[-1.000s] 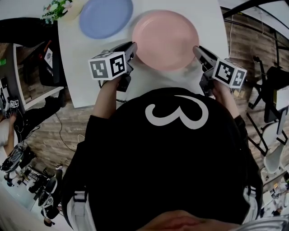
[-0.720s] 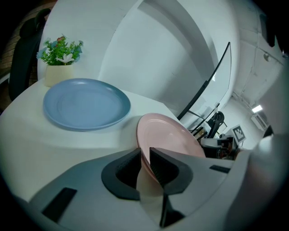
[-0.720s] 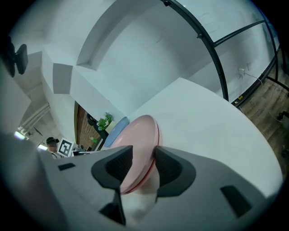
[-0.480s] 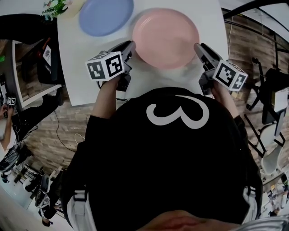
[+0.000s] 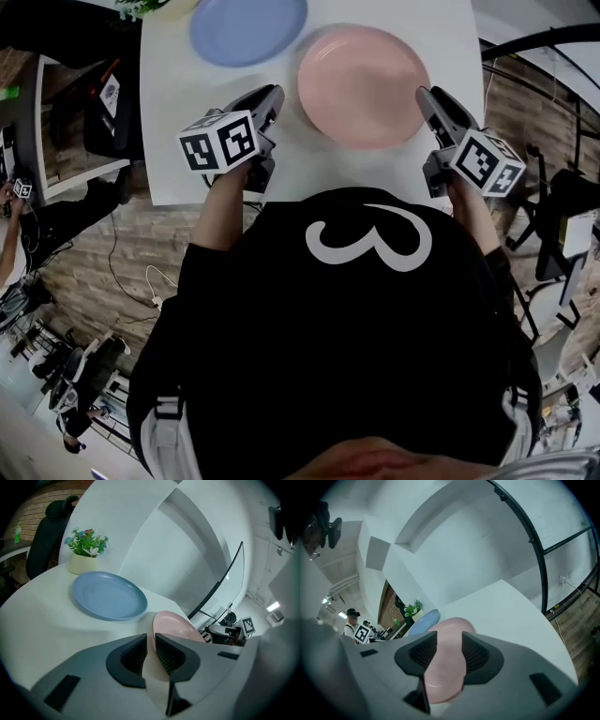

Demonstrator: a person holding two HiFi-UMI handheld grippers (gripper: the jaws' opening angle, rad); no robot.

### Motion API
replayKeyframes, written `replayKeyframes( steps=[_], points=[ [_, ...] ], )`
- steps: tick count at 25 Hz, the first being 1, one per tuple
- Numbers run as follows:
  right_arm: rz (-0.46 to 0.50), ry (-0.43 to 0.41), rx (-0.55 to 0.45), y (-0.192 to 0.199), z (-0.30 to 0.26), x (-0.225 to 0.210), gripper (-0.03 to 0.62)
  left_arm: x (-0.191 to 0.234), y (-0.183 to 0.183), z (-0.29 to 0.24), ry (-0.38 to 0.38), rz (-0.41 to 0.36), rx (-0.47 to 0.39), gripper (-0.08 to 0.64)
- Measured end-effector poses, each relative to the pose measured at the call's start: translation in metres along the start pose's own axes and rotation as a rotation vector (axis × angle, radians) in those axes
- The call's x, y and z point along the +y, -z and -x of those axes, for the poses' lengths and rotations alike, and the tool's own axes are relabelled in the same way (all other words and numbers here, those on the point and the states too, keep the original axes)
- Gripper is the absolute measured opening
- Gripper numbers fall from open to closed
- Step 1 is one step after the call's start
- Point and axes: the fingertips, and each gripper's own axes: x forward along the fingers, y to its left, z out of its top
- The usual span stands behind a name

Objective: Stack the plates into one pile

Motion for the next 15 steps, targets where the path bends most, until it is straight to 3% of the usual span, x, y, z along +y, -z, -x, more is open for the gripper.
replayKeyframes(
  steps=[8, 15],
  points=[
    [0.056, -0.097, 0.014, -0.025, -0.052, 0.063, 0.158, 0.032, -0.025, 0.037, -0.033, 0.021, -0.04, 0.051],
    [0.084, -0.114, 0.085, -0.043, -0.134, 0.116, 0.158, 0.102, -0.072, 0.058, -0.048, 0.047, -0.046, 0.051]
  ],
)
